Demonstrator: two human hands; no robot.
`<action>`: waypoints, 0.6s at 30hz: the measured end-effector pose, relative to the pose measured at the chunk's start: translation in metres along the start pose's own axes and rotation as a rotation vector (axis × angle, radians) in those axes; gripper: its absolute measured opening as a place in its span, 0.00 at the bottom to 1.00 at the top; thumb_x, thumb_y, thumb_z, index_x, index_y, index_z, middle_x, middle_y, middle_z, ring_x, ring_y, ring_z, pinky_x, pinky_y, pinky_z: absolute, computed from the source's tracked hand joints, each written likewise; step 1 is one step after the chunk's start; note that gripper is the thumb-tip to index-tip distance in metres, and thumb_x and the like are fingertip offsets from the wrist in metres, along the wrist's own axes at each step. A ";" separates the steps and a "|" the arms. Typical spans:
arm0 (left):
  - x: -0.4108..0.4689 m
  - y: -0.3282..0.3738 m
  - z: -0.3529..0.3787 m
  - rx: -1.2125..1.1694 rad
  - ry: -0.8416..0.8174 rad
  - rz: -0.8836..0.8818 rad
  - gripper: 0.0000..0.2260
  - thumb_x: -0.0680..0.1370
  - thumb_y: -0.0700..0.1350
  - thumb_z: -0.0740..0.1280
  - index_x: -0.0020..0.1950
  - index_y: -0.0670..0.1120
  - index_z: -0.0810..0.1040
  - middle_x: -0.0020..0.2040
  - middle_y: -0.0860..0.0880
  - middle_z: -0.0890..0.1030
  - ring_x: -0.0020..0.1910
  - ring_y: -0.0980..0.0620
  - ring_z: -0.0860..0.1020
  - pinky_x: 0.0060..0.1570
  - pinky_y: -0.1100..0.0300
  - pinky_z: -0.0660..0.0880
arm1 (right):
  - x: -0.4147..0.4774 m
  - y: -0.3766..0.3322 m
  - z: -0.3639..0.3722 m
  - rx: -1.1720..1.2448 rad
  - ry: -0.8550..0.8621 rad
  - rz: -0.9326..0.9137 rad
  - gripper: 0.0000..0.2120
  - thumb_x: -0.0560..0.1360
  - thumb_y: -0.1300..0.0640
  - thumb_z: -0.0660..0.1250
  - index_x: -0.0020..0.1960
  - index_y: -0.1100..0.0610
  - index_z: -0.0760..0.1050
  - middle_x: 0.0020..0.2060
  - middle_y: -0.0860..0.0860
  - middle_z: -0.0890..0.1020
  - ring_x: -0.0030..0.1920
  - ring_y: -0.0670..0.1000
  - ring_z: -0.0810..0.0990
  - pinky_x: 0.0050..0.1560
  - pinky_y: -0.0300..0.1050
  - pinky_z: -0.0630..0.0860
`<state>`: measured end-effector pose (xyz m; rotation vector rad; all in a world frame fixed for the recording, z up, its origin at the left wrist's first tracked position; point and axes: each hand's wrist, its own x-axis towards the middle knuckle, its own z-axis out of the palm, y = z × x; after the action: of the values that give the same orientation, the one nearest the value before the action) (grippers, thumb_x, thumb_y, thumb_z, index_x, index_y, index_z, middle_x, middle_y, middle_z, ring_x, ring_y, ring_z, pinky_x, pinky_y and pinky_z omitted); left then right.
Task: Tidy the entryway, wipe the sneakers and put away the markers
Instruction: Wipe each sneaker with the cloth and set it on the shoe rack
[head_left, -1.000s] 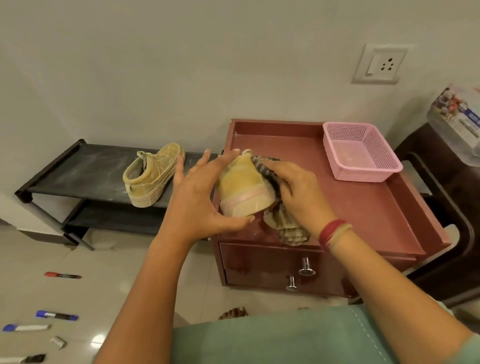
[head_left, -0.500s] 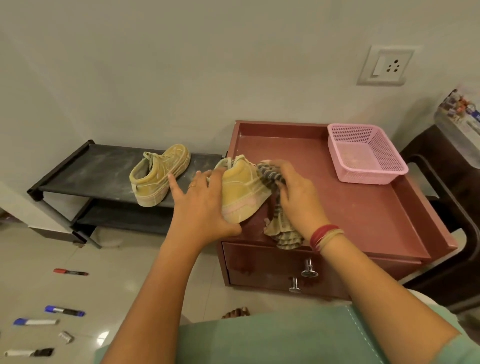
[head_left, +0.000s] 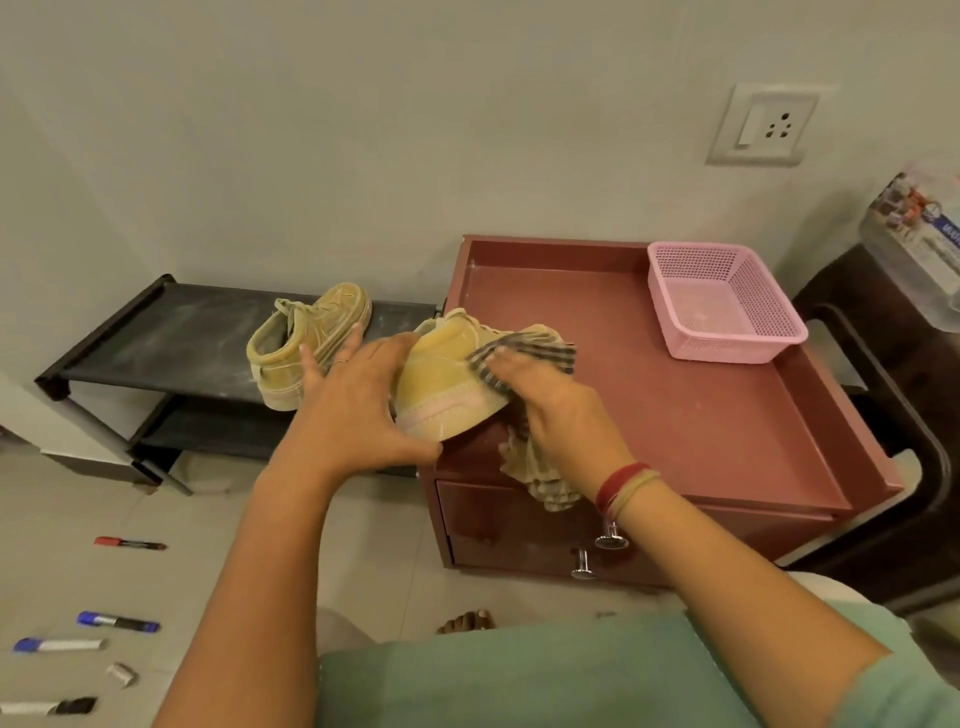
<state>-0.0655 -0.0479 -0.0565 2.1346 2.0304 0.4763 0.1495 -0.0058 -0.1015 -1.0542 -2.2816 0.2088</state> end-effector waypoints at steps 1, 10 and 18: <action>0.000 -0.002 -0.001 -0.030 -0.015 -0.004 0.47 0.57 0.64 0.69 0.74 0.56 0.58 0.73 0.55 0.65 0.77 0.46 0.51 0.69 0.31 0.41 | 0.002 0.003 -0.001 0.010 0.035 0.044 0.26 0.69 0.71 0.63 0.65 0.56 0.73 0.64 0.54 0.76 0.61 0.55 0.77 0.59 0.53 0.76; 0.005 0.015 0.019 0.071 0.029 -0.212 0.49 0.60 0.62 0.74 0.74 0.53 0.52 0.73 0.47 0.62 0.74 0.41 0.57 0.65 0.26 0.50 | 0.011 -0.003 -0.003 -0.012 -0.002 0.002 0.22 0.71 0.69 0.60 0.63 0.56 0.75 0.61 0.53 0.78 0.59 0.55 0.78 0.58 0.51 0.76; 0.010 0.004 0.008 0.120 0.059 0.041 0.50 0.61 0.57 0.78 0.73 0.61 0.49 0.78 0.50 0.52 0.77 0.42 0.45 0.67 0.30 0.38 | 0.009 0.000 -0.015 0.079 0.017 0.098 0.18 0.74 0.66 0.59 0.61 0.57 0.76 0.58 0.53 0.80 0.58 0.53 0.78 0.61 0.44 0.72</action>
<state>-0.0584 -0.0370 -0.0613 2.2611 2.1000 0.4377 0.1534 -0.0007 -0.0855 -1.1239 -2.1904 0.3260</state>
